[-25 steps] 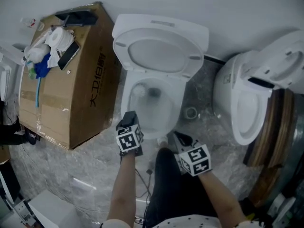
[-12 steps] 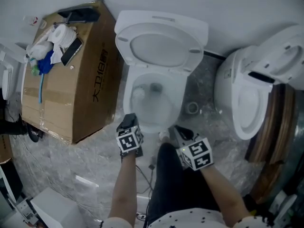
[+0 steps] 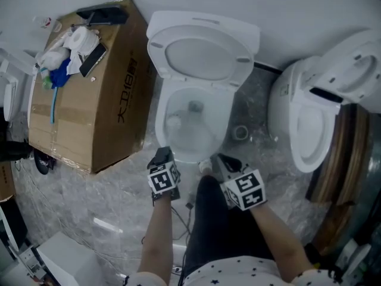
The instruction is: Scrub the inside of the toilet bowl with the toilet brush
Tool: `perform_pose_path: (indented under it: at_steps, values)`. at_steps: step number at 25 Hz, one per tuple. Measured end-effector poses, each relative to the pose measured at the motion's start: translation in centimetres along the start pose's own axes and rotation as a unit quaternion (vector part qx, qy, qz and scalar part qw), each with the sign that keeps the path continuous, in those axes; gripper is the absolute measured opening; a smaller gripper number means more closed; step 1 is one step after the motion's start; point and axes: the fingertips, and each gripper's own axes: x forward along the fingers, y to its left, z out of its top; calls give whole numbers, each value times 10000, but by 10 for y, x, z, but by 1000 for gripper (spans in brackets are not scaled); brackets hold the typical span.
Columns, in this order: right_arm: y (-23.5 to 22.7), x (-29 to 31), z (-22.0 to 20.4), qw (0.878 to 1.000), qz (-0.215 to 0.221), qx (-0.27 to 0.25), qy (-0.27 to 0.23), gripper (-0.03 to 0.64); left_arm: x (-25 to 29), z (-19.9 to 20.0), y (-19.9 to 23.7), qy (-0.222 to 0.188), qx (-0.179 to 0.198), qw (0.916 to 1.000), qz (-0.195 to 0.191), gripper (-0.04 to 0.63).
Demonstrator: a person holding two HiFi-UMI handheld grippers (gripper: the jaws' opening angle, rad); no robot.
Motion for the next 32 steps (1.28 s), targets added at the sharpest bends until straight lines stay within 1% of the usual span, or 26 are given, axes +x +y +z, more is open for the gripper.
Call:
perform_pose_path:
  at_steps: [9,16,20,24,28,32]
  values:
    - [3,-6,-3,10000,-31,-21,6,6,-8,-31,-2,189,-128,9997,41,156]
    - [3,-10,-8,10000,-67,-2,9,6,-9,-51,-7,351,-87,9993,1,156]
    - [3,-12,-12,10000,-86,12,25,6,-11,-48,-14,251,35,9997,-50,156]
    - [2,-14,-16,9999,-122,43,24,6,-11,-66,-15,511,-19,9987,-5,156]
    - [1,-17,-21,9999,-151,60,57,6,-13,-58,-29,317,84,9993,-161,156]
    - [1,-19,-26,9998,-173,97,75,6,-13,-63,-38,362,155,9990,-208,156]
